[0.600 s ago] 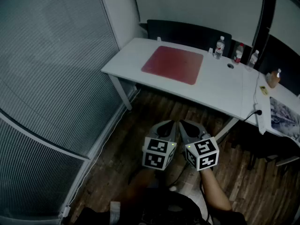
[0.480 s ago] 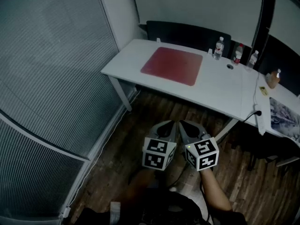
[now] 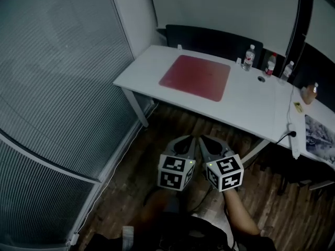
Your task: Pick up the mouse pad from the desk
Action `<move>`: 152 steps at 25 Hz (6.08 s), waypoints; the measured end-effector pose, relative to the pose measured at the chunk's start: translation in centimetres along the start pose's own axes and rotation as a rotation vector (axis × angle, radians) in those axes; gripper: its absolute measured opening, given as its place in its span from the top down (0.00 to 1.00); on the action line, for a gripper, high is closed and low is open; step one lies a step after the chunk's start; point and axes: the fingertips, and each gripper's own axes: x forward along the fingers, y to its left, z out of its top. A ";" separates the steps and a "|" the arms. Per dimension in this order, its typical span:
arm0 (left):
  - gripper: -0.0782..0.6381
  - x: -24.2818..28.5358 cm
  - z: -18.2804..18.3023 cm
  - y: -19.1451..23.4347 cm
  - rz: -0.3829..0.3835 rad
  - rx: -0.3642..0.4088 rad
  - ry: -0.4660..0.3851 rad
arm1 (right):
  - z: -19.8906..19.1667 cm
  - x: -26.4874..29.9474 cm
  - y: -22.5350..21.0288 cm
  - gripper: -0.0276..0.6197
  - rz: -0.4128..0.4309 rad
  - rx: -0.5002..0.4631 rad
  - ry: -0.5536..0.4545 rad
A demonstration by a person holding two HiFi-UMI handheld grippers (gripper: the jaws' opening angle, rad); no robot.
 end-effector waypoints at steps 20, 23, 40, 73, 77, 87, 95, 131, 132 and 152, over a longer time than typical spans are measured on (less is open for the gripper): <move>0.88 10.0 2.9 16.4 -0.142 -0.036 0.035 | 3.8 18.5 -2.7 0.95 -0.117 0.020 0.083; 0.88 10.8 3.2 18.3 -0.163 -0.032 0.038 | 4.3 20.4 -2.7 0.95 -0.137 0.021 0.091; 0.88 14.8 5.0 21.9 -0.177 -0.018 0.027 | 5.7 25.0 -4.8 0.95 -0.155 0.021 0.077; 0.88 35.4 10.3 20.0 -0.080 0.048 0.103 | 7.1 30.6 -26.3 0.95 -0.075 0.107 0.026; 0.88 36.2 10.0 20.9 -0.076 0.043 0.119 | 6.9 31.2 -27.3 0.95 -0.086 0.122 0.029; 0.88 40.8 9.5 25.7 -0.128 0.035 0.151 | 6.3 35.0 -30.8 0.95 -0.170 0.141 0.051; 0.88 45.0 9.0 31.2 -0.170 0.033 0.180 | 4.4 38.1 -34.3 0.95 -0.270 0.184 0.086; 0.62 55.9 -0.4 46.3 -0.146 0.013 0.425 | -8.6 36.9 -46.7 0.65 -0.600 0.384 0.322; 0.61 56.1 -0.7 46.6 -0.144 0.009 0.432 | -8.8 36.8 -46.9 0.63 -0.607 0.381 0.333; 0.53 57.2 -0.8 47.8 -0.074 0.156 0.352 | -11.3 36.7 -50.0 0.48 -0.676 0.375 0.444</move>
